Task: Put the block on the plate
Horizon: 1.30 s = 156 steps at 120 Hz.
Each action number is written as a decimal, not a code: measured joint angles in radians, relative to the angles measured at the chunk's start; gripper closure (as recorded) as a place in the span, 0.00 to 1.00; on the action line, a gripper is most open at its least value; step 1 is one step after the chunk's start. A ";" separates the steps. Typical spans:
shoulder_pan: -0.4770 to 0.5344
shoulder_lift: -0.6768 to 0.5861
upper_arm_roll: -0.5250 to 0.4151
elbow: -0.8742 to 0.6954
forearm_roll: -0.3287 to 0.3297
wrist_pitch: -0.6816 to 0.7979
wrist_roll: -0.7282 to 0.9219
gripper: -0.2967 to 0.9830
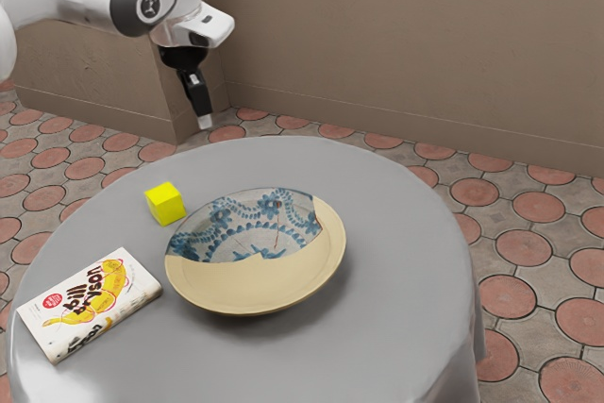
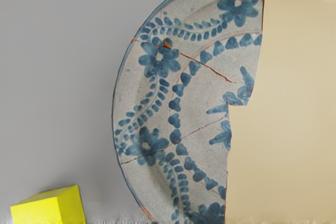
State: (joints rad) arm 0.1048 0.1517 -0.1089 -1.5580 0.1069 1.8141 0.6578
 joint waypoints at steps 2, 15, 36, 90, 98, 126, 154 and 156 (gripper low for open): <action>0.001 0.000 0.000 0.000 0.000 -0.001 0.000 0.23; 0.003 0.008 0.016 -0.004 0.000 -0.007 0.000 0.23; 0.019 0.106 0.101 -0.004 0.002 -0.004 -0.005 0.23; 0.187 0.499 0.102 0.215 -0.022 0.055 -0.013 0.23; 0.195 0.534 0.102 0.248 -0.029 0.063 -0.013 0.23; 0.208 0.578 0.100 0.263 -0.050 0.086 -0.012 0.23; 0.219 0.604 0.102 0.269 -0.054 0.116 -0.004 0.23; 0.219 0.606 0.103 0.269 -0.054 0.118 -0.004 0.23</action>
State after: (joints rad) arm 0.3235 0.7579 -0.0064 -1.2891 0.0527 1.9320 0.6542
